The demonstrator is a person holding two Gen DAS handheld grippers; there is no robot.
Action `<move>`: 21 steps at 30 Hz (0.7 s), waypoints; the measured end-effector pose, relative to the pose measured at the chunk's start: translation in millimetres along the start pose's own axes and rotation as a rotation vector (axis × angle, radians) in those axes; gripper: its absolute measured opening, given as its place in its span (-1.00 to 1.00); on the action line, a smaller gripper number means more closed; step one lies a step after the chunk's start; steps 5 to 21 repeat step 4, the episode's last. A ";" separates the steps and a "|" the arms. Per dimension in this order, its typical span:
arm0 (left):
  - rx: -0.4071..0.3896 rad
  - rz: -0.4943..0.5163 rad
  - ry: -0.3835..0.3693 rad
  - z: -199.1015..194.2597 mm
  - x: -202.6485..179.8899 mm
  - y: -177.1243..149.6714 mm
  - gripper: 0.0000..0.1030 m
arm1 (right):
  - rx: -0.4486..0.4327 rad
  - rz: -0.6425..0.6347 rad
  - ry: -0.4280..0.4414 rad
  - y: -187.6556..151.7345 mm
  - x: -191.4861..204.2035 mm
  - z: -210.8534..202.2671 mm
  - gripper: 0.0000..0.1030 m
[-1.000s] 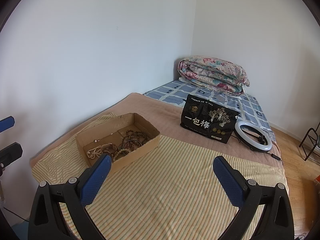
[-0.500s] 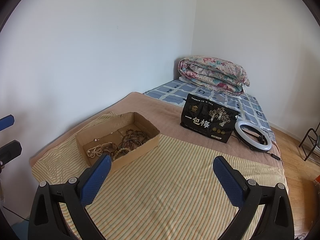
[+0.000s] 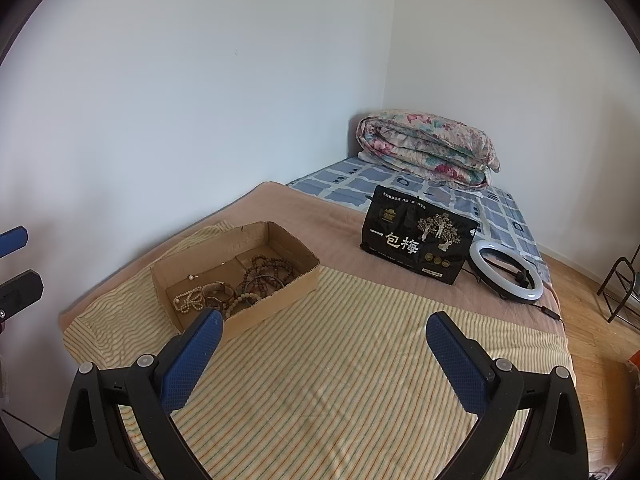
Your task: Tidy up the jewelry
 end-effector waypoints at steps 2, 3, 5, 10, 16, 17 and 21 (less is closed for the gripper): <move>-0.002 -0.004 0.006 0.4 1.1 -1.2 0.99 | 0.001 -0.001 0.000 -1.8 -1.7 -1.6 0.99; -0.003 -0.007 0.009 0.3 1.0 -1.6 0.99 | 0.001 0.000 -0.001 -3.1 -3.6 -3.1 0.99; 0.000 -0.009 0.009 0.7 1.2 -2.0 0.99 | 0.001 -0.001 -0.001 -2.7 -2.6 -2.5 0.99; 0.000 -0.009 0.009 0.7 1.2 -2.0 0.99 | 0.001 -0.001 -0.001 -2.7 -2.6 -2.5 0.99; 0.000 -0.009 0.009 0.7 1.2 -2.0 0.99 | 0.001 -0.001 -0.001 -2.7 -2.6 -2.5 0.99; 0.000 -0.009 0.009 0.7 1.2 -2.0 0.99 | 0.001 -0.001 -0.001 -2.7 -2.6 -2.5 0.99; 0.000 -0.009 0.009 0.7 1.2 -2.0 0.99 | 0.001 -0.001 -0.001 -2.7 -2.6 -2.5 0.99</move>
Point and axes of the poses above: each gripper's, at about its wrist camera, not at the fingertips, and z roughly the way its jaws point, x to its left, y to its top, the point moved 7 cm from there along z, roughly the way its jaws point, and after that the axes turned 2 degrees about z, right-handed, at the moved point
